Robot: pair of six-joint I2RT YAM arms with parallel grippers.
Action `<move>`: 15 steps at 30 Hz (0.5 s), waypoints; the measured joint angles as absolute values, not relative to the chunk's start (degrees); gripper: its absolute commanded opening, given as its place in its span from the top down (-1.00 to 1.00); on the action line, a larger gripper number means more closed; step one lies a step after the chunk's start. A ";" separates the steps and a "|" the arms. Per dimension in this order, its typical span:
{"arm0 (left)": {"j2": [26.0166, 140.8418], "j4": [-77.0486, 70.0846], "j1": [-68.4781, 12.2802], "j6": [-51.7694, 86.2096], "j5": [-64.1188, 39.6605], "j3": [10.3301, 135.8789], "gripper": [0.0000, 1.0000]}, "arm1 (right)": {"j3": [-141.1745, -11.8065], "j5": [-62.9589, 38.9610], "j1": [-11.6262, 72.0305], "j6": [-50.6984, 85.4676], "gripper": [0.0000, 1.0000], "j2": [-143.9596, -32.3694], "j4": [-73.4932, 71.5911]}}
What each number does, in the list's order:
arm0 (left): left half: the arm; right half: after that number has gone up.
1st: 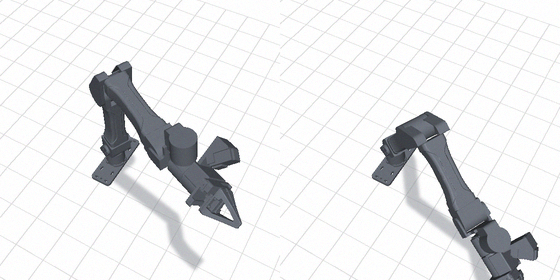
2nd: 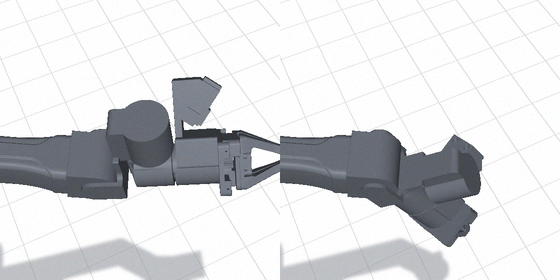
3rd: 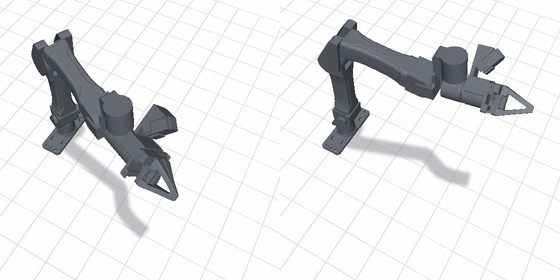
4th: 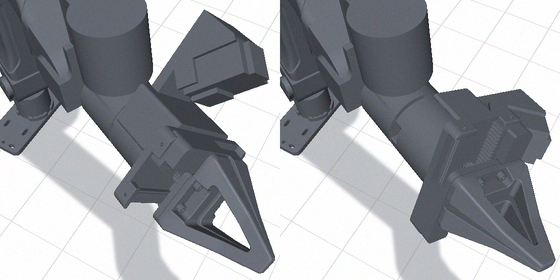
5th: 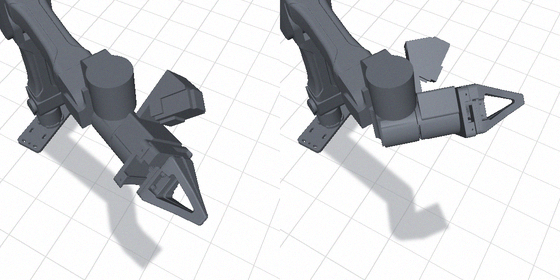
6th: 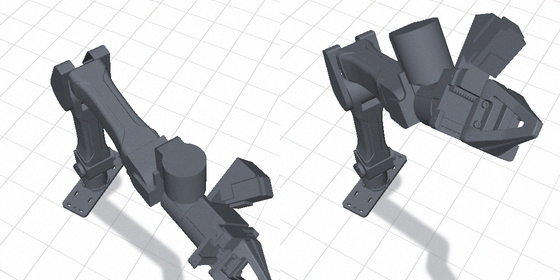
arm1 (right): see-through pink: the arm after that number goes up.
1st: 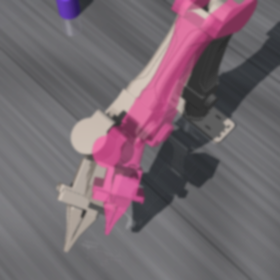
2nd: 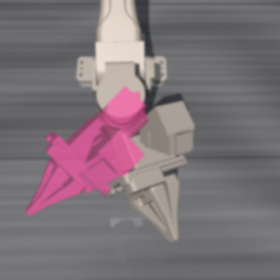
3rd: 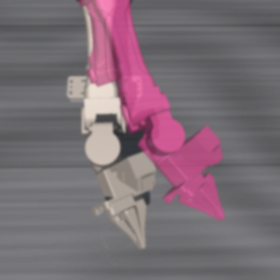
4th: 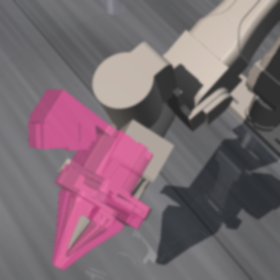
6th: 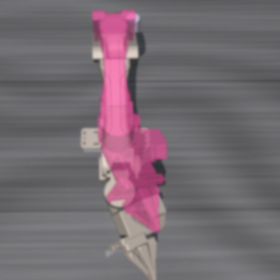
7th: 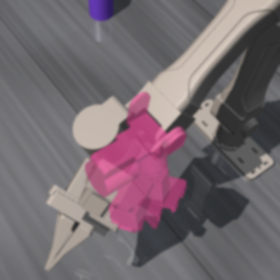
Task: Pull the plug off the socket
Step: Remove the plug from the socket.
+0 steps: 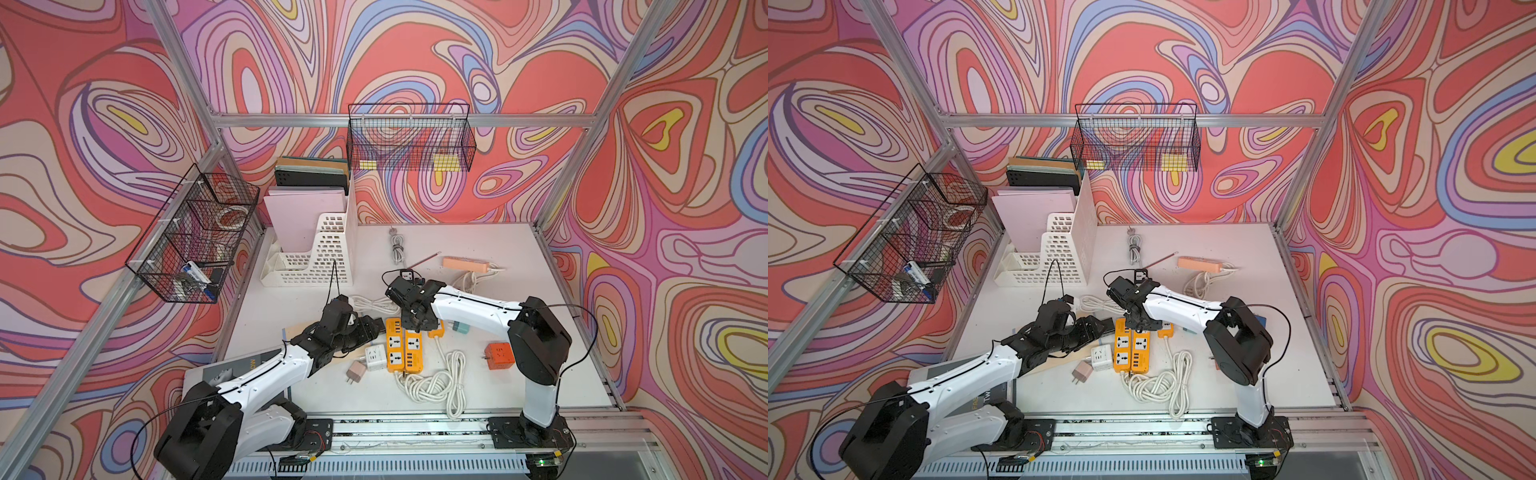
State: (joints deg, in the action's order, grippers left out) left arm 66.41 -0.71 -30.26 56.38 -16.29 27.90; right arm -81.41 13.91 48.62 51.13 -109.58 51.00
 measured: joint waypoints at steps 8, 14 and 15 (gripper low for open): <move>73.06 -8.43 -30.00 56.95 -23.55 27.97 -0.35 | -79.90 13.89 48.77 49.15 0.81 -107.77 49.08; 82.94 -23.62 -29.95 61.04 -33.78 27.97 -0.37 | -67.31 5.56 43.99 44.49 0.86 -92.23 37.28; 84.18 -26.13 -29.95 61.84 -35.07 27.90 -0.37 | -64.99 3.25 42.17 44.05 0.86 -89.56 35.00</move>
State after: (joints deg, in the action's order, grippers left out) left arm 84.18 -26.13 -29.95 61.84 -35.07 27.90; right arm -64.99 3.25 42.17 44.05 -89.56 35.00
